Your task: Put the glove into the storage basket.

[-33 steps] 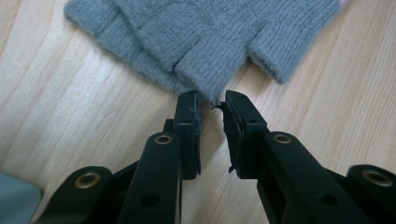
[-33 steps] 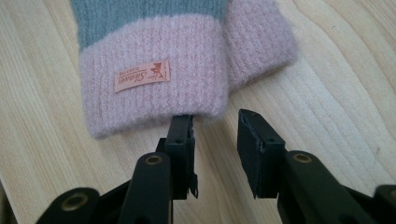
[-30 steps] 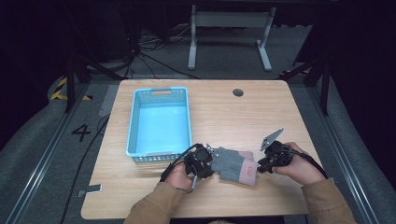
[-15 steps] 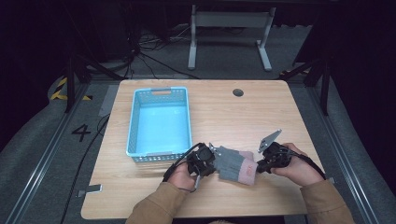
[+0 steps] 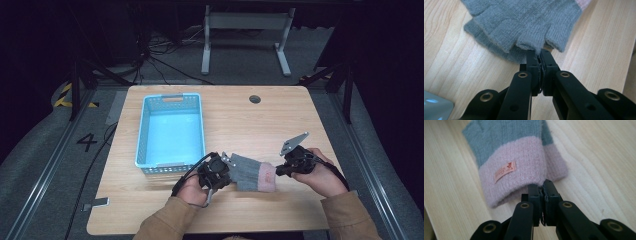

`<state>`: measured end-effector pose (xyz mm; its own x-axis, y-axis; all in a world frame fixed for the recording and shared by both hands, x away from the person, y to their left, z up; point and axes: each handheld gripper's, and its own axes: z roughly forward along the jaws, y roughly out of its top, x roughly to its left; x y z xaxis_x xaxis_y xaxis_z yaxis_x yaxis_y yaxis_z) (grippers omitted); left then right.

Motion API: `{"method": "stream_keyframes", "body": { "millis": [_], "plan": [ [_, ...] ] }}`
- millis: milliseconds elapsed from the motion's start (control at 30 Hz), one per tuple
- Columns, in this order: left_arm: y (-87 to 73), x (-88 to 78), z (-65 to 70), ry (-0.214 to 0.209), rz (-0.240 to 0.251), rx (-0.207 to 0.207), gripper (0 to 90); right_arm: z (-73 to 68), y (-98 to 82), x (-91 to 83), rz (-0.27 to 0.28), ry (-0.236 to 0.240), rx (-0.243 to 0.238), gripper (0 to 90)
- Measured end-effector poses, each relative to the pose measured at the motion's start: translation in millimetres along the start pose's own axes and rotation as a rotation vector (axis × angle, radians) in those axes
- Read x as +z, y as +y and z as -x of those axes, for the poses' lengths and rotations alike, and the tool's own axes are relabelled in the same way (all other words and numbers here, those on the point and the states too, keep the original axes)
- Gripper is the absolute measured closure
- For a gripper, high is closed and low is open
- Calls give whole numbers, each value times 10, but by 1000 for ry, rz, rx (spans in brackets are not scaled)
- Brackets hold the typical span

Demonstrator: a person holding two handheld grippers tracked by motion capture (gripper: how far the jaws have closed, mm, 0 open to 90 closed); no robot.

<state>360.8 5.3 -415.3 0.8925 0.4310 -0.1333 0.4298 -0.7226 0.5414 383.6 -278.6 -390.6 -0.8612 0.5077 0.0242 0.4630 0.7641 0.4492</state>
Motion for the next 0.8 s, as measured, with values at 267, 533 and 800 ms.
{"method": "stream_keyframes", "body": {
  "millis": [267, 533, 800],
  "plan": [
    [-7, 4, 31, -8, -1, -1, 875, 87, 45, 19, 50, -19, 41, 870],
    [-12, 63, -2, -14, -11, -13, 874, 162, 38, 129, 52, -19, 73, 871],
    [-41, 148, -77, -33, -28, -36, 871, 196, 29, 265, 34, -22, 77, 869]
  ]
}}
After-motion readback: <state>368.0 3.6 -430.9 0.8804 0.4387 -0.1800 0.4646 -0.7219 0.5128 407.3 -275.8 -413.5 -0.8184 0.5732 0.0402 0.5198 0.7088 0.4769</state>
